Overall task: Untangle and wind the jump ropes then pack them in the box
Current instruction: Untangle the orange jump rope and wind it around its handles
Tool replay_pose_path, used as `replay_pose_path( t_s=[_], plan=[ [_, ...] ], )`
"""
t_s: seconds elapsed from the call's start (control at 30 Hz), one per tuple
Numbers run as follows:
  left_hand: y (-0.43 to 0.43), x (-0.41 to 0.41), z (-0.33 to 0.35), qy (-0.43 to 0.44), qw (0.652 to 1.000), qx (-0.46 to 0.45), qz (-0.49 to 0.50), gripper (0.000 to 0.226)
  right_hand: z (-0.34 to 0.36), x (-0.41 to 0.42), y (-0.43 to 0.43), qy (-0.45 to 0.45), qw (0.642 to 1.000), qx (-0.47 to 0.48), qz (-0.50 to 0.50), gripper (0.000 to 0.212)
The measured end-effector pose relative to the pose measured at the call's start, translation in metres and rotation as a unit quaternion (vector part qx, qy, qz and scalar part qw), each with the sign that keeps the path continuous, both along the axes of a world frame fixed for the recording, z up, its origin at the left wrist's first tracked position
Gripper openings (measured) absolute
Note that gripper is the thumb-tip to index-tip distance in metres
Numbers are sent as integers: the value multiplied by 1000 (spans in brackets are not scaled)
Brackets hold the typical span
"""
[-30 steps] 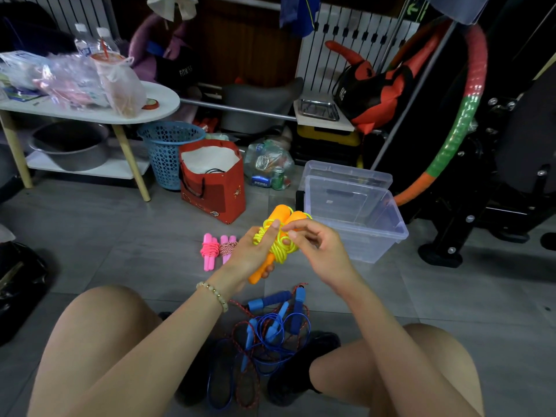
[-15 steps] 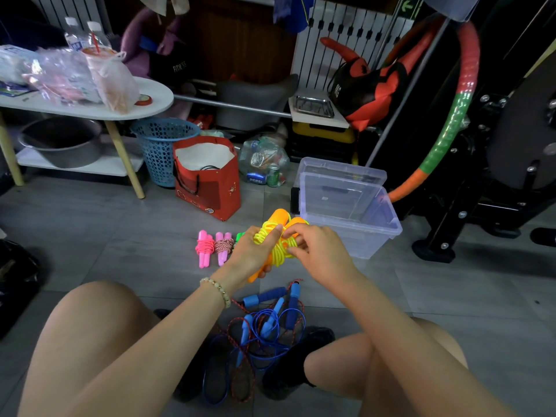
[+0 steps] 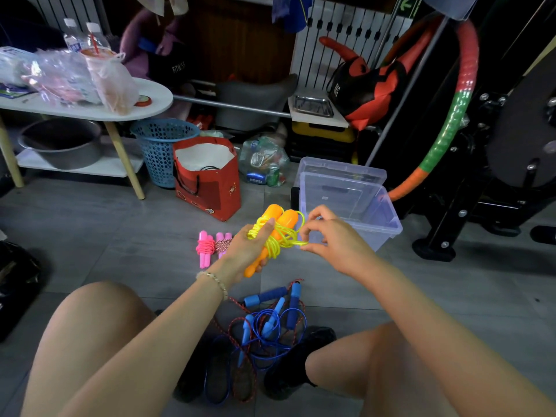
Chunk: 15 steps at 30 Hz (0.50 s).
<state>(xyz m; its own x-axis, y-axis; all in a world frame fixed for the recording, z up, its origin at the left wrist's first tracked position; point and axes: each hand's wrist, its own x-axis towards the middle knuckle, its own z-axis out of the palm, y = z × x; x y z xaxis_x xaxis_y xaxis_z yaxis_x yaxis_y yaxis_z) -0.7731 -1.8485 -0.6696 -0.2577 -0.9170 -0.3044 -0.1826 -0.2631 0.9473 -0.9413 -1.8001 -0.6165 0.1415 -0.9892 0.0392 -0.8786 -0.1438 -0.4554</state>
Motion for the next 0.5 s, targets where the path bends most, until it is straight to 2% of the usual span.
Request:
replay_pose_path(
  t_s=[0.07,0.13,0.2,0.3,0.4,0.43,0.47,0.5],
  plan=[
    [0,1,-2,12,1000,2,6,40,-2,-1,1,-116,992,37,-24,12],
    [3,-3,-3,9,999,-29,21,29,-7,5,4,-276,955,90,-64,9],
    [4,-8,-4,8,997,-71,34,30,-12,11,4,-377,916,93,-104,6],
    [6,-8,-5,4,995,-99,30,29,-16,13,4,-482,858,71,-164,3],
    [9,-9,-5,10,995,-100,15,26,-22,20,4,-581,769,52,-260,3],
    [9,-10,-5,14,995,-101,16,29,-23,24,4,-592,755,46,-276,3],
    [10,-11,-6,18,994,-104,20,31,-25,28,4,-584,762,37,-278,3],
    [11,-11,-7,21,994,-107,26,32,-25,33,5,-562,783,27,-265,4]
  ],
)
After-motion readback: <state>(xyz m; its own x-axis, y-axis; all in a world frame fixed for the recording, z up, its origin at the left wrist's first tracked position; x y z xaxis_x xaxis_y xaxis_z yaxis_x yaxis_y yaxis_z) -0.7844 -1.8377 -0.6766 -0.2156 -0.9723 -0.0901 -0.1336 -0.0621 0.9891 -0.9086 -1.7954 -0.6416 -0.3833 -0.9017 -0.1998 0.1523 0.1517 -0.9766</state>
